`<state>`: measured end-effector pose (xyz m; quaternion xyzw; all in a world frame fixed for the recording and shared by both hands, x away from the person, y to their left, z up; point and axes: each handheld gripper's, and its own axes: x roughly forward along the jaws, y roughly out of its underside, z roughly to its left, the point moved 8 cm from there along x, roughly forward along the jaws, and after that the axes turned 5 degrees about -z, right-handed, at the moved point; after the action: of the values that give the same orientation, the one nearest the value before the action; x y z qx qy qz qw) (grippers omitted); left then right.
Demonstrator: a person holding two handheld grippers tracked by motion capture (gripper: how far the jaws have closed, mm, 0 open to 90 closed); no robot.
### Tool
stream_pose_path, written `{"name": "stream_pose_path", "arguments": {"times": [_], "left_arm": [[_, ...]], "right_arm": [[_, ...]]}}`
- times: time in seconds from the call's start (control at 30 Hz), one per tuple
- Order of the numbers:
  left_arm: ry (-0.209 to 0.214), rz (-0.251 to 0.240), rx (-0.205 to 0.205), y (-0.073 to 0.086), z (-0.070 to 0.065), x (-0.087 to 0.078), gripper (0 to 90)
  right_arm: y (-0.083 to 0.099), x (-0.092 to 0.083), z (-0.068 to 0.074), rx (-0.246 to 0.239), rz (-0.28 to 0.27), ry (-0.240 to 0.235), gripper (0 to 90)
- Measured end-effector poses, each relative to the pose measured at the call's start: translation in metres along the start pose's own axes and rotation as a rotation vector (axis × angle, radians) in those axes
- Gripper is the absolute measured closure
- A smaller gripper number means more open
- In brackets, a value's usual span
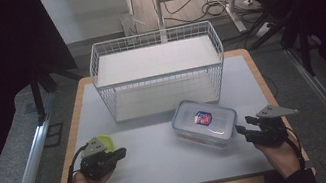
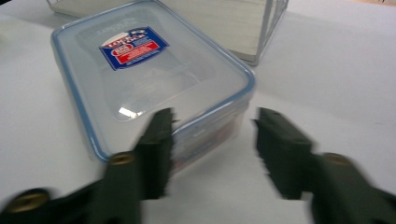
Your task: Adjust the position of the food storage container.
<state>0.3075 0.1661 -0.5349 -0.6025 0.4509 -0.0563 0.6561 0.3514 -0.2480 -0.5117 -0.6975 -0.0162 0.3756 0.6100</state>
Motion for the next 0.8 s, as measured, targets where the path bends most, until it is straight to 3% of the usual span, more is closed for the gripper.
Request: {"name": "stream_pose_path", "arguments": {"times": [0.03,0.07,0.1,0.23,0.33,0.53,0.8], "left_arm": [[0.005,-0.005,-0.001,-0.003,-0.002,0.004,87.8],[0.009,-0.008,0.001,-0.006,-0.005,0.008,87.8],[0.011,-0.011,0.003,-0.009,-0.007,0.013,88.5],[0.025,-0.003,0.025,-0.020,-0.019,0.034,88.9],[0.028,0.002,0.041,-0.026,-0.023,0.048,88.9],[0.027,0.005,0.029,-0.041,-0.028,0.081,88.9],[-0.003,0.017,0.034,-0.049,-0.025,0.105,88.9]], "right_arm": [[0.001,0.001,-0.005,0.013,0.018,0.004,67.6],[0.001,0.001,-0.005,0.013,0.018,0.004,67.6],[0.003,0.005,-0.008,0.030,0.037,-0.007,78.5],[0.007,0.016,-0.014,0.039,0.089,0.016,89.1],[0.008,0.021,-0.017,0.042,0.110,0.031,89.5],[0.008,0.035,-0.024,0.077,0.142,0.037,89.6],[0.004,0.052,-0.030,0.090,0.162,0.035,89.7]]}}
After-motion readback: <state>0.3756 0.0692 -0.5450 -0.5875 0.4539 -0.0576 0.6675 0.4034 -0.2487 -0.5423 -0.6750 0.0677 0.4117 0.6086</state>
